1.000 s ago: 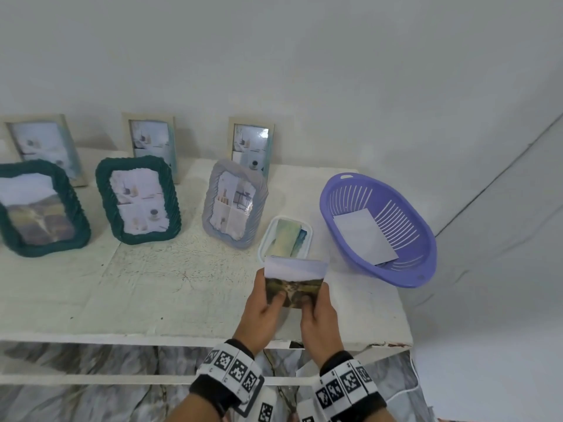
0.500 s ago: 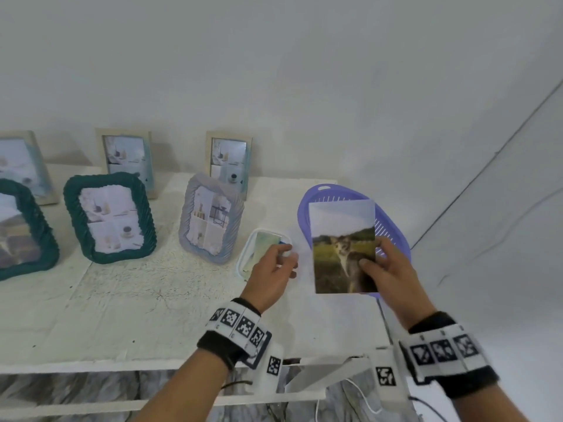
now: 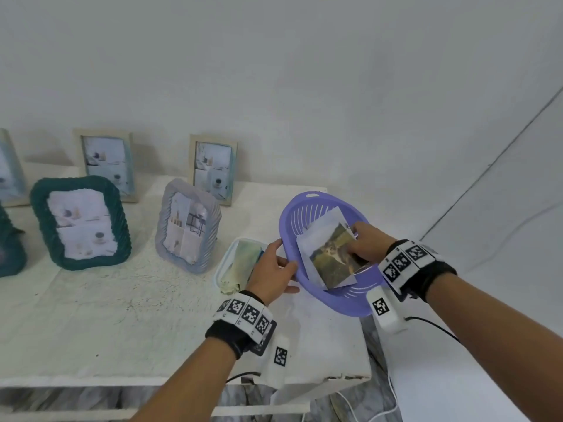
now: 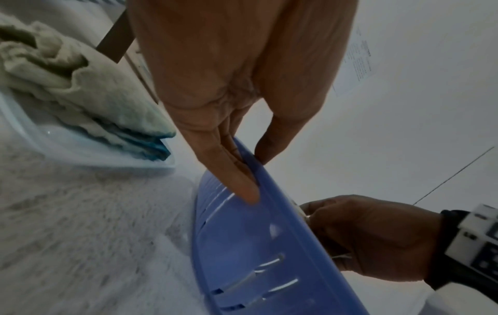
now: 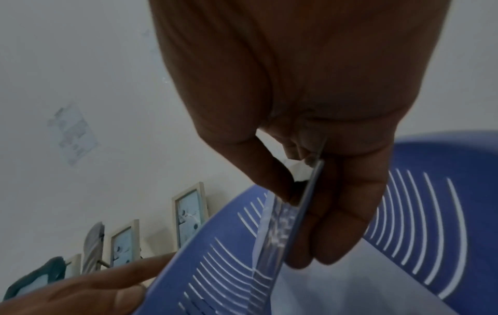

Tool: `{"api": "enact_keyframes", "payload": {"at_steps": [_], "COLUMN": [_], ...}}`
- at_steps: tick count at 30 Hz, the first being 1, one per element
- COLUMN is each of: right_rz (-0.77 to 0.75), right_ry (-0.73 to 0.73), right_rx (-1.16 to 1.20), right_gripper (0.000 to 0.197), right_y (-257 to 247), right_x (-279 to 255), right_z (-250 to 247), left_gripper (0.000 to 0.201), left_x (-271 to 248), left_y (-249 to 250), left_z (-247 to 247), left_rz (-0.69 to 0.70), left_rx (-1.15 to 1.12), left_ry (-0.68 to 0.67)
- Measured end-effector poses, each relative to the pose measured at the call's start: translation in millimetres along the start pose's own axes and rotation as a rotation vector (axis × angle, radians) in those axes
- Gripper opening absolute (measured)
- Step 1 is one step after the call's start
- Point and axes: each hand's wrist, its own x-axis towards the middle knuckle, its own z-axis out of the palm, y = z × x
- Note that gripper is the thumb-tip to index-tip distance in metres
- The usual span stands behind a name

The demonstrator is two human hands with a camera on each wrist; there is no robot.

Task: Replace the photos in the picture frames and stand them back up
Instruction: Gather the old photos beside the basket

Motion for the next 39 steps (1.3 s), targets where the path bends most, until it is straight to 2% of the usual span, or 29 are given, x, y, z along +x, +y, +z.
{"api": "enact_keyframes", "payload": {"at_steps": [5, 7, 12, 14, 16, 20, 27, 30, 34, 36, 38, 39], "right_rz": [0.050, 0.057, 0.053, 0.038, 0.000, -0.125, -0.260, -0.317, -0.405, -0.447, -0.562, -0.635], "right_ry": [-0.071, -0.098, -0.123, -0.100, -0.036, 0.148, 0.252, 0.372, 0.589, 0.694, 0.715, 0.670], "right_rx": [0.048, -0.067, -0.218, -0.271, -0.315, -0.279, 0.065, 0.166, 0.184, 0.152, 0.147, 0.160], "right_gripper": [0.024, 0.032, 0.032, 0.041, 0.051, 0.050, 0.034, 0.029, 0.026, 0.022, 0.024, 0.024], "right_y": [-4.8, -1.9, 0.5, 0.4, 3.3, 15.3, 48.3, 53.6, 49.3, 39.0, 20.6, 9.8], "right_x": [11.8, 15.8, 17.4, 15.1, 12.1, 3.0, -20.2, -32.1, -55.1, -74.0, -97.1, -107.4], "right_z": [9.4, 13.8, 16.4, 10.9, 4.5, -4.1, 9.6, 22.6, 42.7, 55.8, 75.2, 88.4], "left_gripper": [0.061, 0.061, 0.060, 0.059, 0.058, 0.056, 0.051, 0.046, 0.033, 0.034, 0.039, 0.041], "left_x": [1.5, 2.7, 6.2, 7.8, 9.7, 17.5, 21.0, 15.1, -6.0, -18.3, -25.9, -27.9], "left_y": [1.1, 1.2, 2.1, 3.3, 4.7, 5.8, 5.6, 4.2, -3.3, -11.7, -21.2, -25.5], "left_z": [-8.5, -9.6, -13.5, -16.3, -19.3, -25.1, -30.4, -35.7, -63.0, -81.3, -98.0, -104.6], "left_rz": [0.002, 0.001, 0.014, 0.023, 0.026, 0.037, 0.065, 0.066, 0.228, 0.276, 0.254, 0.235], "left_rx": [0.028, 0.030, 0.063, 0.088, 0.120, 0.182, 0.225, 0.249, 0.546, 0.666, 0.804, 0.862], "left_ry": [-0.016, -0.019, -0.034, -0.029, -0.022, 0.004, 0.048, 0.077, 0.208, 0.228, 0.223, 0.211]}}
